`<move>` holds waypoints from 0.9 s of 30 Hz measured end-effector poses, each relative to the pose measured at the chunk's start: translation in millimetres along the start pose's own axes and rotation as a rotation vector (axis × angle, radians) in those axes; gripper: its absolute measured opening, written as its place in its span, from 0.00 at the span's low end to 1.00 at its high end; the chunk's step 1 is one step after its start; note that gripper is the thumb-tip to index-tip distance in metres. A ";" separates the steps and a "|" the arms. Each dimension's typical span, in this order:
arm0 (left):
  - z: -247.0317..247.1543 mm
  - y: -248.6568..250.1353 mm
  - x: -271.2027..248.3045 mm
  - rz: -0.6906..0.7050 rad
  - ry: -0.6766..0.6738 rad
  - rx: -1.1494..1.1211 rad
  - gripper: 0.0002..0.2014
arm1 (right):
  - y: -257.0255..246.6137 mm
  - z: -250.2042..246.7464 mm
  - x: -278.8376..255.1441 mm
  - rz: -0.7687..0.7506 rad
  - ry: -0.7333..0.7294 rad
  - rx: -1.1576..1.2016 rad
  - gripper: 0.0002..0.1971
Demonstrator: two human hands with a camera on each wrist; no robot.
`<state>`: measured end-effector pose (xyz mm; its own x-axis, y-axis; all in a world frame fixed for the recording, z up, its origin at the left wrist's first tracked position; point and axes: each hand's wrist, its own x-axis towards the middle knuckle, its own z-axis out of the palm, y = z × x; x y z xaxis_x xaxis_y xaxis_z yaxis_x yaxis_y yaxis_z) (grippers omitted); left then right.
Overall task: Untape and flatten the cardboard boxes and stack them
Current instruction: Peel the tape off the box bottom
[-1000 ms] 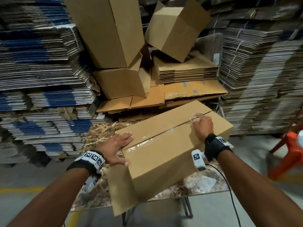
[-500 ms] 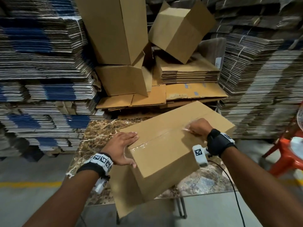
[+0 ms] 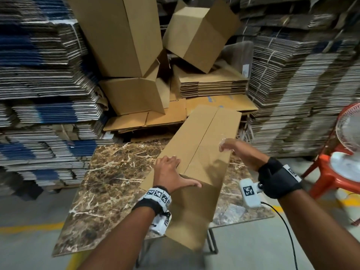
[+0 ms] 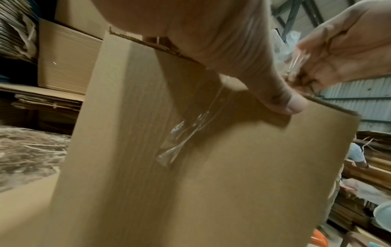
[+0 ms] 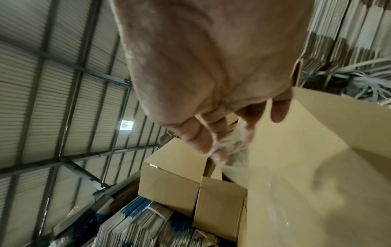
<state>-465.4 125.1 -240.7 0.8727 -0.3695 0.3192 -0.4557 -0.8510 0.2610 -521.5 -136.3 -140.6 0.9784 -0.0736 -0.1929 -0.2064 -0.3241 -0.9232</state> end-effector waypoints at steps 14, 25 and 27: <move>-11.8 3.7 9.9 0.116 -0.322 -0.060 0.42 | 25.2 2.3 26.0 -0.019 0.077 0.347 0.21; 3.1 -14.1 6.0 0.000 -0.213 0.094 0.48 | 29.5 16.6 32.0 0.177 0.137 0.353 0.14; 4.6 -14.3 3.7 -0.030 -0.212 0.059 0.49 | 24.3 15.9 30.6 0.230 0.169 0.387 0.16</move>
<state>-454.8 134.1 -247.4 0.9057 -0.4090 0.1114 -0.4237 -0.8808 0.2114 -496.5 -131.4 -174.2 0.8866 -0.2649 -0.3792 -0.3685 0.0912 -0.9252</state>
